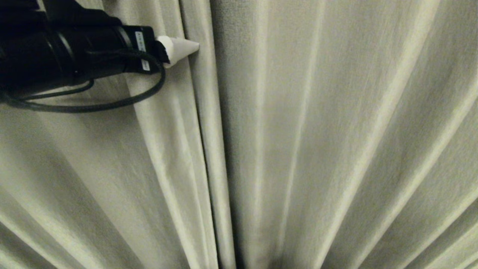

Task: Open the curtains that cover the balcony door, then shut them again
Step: Pull the outer curtains open on both sides

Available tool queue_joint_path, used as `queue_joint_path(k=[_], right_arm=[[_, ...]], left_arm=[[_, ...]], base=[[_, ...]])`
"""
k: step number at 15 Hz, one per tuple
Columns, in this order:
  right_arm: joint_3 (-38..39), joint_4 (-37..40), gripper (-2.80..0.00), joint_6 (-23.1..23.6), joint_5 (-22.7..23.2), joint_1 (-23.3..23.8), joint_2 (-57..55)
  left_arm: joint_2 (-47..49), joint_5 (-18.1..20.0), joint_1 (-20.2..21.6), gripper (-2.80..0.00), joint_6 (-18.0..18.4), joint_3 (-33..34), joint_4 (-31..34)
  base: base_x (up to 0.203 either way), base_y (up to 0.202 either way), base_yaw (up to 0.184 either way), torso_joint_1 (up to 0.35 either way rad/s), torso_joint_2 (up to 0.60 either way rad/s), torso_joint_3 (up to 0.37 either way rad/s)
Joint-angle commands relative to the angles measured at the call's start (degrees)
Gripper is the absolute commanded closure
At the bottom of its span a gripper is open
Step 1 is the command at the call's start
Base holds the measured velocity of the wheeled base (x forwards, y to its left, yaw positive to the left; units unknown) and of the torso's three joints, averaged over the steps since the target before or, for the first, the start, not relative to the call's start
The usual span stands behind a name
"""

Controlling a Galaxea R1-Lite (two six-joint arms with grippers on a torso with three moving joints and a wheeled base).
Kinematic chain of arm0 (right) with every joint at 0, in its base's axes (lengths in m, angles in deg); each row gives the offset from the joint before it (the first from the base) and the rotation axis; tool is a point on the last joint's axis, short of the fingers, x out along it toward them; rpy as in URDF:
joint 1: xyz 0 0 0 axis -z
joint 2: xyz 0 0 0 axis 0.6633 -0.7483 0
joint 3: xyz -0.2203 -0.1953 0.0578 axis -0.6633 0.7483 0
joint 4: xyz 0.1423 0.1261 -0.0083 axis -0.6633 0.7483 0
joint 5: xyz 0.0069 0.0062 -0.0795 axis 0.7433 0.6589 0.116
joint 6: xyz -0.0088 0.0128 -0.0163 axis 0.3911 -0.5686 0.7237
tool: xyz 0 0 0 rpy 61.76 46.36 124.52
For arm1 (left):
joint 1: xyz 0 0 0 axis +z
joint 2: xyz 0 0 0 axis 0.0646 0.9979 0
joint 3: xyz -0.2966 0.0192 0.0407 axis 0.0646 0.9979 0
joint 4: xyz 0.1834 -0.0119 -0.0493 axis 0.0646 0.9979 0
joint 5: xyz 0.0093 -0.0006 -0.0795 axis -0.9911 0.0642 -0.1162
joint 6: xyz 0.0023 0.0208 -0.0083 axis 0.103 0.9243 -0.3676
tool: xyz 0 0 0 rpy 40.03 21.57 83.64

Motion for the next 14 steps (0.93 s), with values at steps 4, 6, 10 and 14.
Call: queue_joint_path(k=[4, 6, 10, 14], right_arm=[[0.0, 0.0, 0.00, 0.0, 0.0, 0.0, 0.0], [0.0, 0.0, 0.00, 0.0, 0.0, 0.0, 0.0], [0.0, 0.0, 0.00, 0.0, 0.0, 0.0, 0.0], [0.0, 0.0, 0.00, 0.0, 0.0, 0.0, 0.0]], left_arm=[[4.8, -13.1, -3.2, -2.80, 4.6, -3.8, 0.1], [3.9, -16.9, -4.3, -2.80, 5.8, -3.9, 0.3], [2.6, -21.8, -4.3, -2.80, 8.9, -5.0, 0.6], [0.0, -23.4, -2.9, -2.80, 9.0, -3.4, 0.9]], base=[[0.000, 0.000, 0.000, 0.000, 0.00, 0.000], [0.000, 0.000, 0.000, 0.000, 0.00, 0.000], [0.000, 0.000, 0.000, 0.000, 0.00, 0.000], [0.000, 0.000, 0.000, 0.000, 0.00, 0.000]])
